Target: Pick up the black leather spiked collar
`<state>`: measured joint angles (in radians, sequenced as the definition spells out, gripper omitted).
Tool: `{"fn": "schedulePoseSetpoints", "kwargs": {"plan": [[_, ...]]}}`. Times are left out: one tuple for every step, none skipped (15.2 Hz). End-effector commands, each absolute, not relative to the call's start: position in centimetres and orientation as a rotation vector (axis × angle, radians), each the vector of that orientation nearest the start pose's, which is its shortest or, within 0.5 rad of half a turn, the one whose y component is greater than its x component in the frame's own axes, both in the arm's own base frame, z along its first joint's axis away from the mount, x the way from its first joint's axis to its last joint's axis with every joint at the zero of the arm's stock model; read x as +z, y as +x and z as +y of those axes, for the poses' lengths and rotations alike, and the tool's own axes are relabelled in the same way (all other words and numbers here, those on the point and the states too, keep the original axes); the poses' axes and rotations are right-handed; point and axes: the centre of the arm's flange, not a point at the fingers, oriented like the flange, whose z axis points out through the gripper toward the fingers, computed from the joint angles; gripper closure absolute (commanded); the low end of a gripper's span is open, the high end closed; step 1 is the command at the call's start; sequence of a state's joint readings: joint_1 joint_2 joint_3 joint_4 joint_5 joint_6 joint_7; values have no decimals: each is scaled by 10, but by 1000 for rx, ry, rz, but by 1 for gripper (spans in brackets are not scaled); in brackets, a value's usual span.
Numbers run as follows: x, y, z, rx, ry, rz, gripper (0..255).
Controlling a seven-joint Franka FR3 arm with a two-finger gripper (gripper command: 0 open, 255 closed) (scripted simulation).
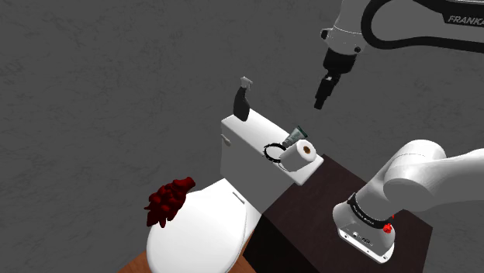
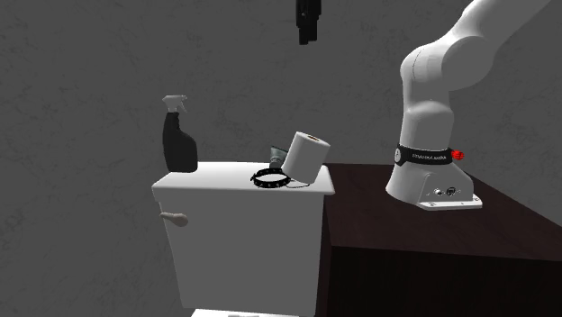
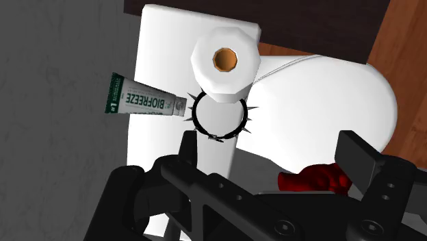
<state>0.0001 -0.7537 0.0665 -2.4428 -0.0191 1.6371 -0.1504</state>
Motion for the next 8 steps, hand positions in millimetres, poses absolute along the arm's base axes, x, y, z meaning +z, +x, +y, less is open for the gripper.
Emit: {"fn": "schedulePoseSetpoints", "kwargs": {"plan": [[545, 317, 23, 90, -3186, -319, 0], [532, 320, 26, 90, -3191, -312, 0], [519, 323, 28, 91, -3196, -304, 0], [506, 325, 31, 91, -3202, -297, 0], [493, 328, 33, 91, -3207, -289, 0], [481, 331, 36, 92, -3212, -282, 0], [468, 334, 38, 92, -3217, -274, 0], [455, 337, 40, 92, -3222, -267, 0]]}}
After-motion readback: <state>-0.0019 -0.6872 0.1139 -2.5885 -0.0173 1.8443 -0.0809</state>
